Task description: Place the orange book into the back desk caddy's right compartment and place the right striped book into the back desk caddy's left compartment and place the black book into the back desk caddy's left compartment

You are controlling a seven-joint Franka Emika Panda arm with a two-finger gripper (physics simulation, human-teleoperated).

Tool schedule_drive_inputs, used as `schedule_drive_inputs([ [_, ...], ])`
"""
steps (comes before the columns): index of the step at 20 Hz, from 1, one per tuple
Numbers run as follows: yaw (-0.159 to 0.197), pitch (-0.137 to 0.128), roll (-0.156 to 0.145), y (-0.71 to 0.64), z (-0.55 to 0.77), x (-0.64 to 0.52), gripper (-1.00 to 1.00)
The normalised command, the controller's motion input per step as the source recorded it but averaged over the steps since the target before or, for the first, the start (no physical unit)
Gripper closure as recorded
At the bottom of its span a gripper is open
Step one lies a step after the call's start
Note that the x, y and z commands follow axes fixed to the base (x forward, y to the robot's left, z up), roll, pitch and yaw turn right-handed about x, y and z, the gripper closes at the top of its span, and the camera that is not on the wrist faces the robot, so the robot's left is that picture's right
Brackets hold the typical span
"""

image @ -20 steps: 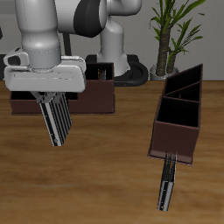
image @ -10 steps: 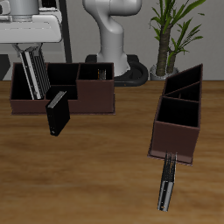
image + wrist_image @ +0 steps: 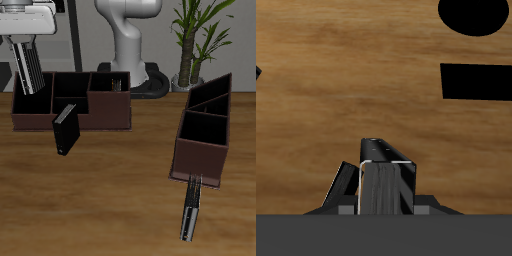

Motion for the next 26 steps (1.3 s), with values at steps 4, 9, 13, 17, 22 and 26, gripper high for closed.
schedule_drive_inputs([
  [4, -0.022, -0.056, 0.030, -0.34, 0.02, -0.80, 1.00],
  [9, -0.023, -0.022, -0.018, -0.36, 0.07, -0.64, 1.00],
  [13, 0.026, -0.012, -0.028, -0.30, -0.01, -0.58, 1.00],
  [17, -0.087, 0.060, -0.022, -0.21, -0.08, -0.22, 1.00],
  [22, -0.034, 0.024, -0.005, 0.00, -0.08, -0.29, 1.00],
  [26, -0.026, 0.071, 0.007, 0.25, -0.22, -0.06, 1.00],
])
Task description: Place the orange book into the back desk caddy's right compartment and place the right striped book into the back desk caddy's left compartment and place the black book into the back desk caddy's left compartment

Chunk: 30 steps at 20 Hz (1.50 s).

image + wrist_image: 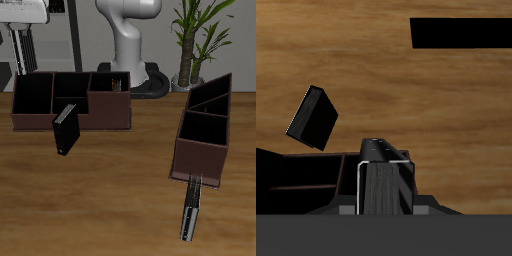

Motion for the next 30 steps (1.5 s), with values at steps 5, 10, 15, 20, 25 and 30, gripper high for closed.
schedule_drive_inputs([
  [5, -0.025, 0.085, -0.018, 0.08, -0.24, 0.08, 1.00],
  [10, -0.006, 0.063, -0.008, 0.08, -0.25, 0.12, 1.00],
  [15, -0.013, 0.066, -0.046, -0.12, -0.21, 0.04, 1.00],
  [20, -0.004, 0.012, -0.043, -0.19, -0.08, -0.12, 1.00],
  [25, -0.041, 0.059, -0.003, -0.16, -0.15, 0.07, 1.00],
  [30, -0.033, 0.034, 0.006, -0.04, -0.13, 0.05, 1.00],
])
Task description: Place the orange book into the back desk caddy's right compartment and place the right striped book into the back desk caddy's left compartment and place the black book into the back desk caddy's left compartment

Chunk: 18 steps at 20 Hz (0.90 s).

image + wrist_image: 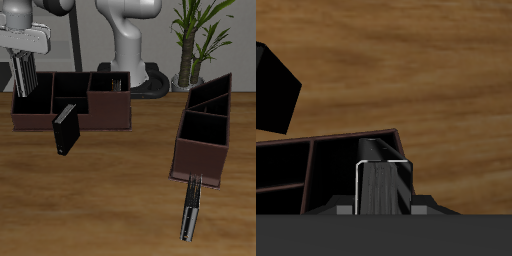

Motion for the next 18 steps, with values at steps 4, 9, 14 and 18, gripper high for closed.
schedule_drive_inputs([
  [4, -0.002, 0.046, 0.002, 0.01, -0.18, 0.04, 1.00],
  [9, -0.002, 0.010, -0.010, -0.04, -0.03, 0.04, 1.00],
  [14, 0.019, 0.037, -0.023, 0.00, -0.19, 0.06, 1.00],
  [18, 0.007, 0.048, -0.003, 0.03, -0.22, 0.09, 1.00],
])
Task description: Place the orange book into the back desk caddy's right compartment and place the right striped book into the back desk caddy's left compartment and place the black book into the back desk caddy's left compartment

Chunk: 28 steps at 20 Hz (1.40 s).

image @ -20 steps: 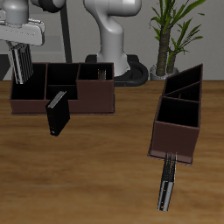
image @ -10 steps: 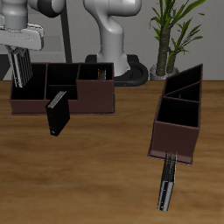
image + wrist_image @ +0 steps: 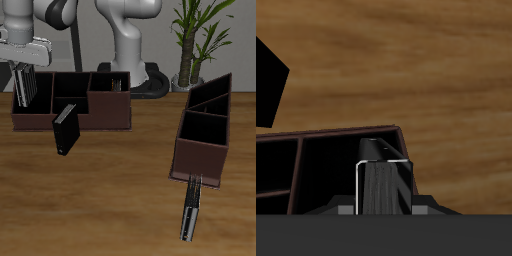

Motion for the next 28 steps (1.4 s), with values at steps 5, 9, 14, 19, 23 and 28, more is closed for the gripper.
schedule_drive_inputs([
  [5, 0.008, 0.025, 0.001, 0.06, -0.17, 0.03, 1.00],
  [9, 0.003, 0.036, -0.015, -0.04, -0.23, 0.01, 1.00],
  [14, -0.010, 0.022, -0.010, -0.07, -0.11, 0.04, 1.00],
  [19, -0.009, 0.019, -0.002, -0.07, -0.09, 0.03, 1.00],
  [23, -0.012, 0.030, 0.001, 0.02, -0.16, 0.07, 1.00],
  [28, -0.013, 0.020, 0.006, 0.02, -0.08, 0.04, 1.00],
])
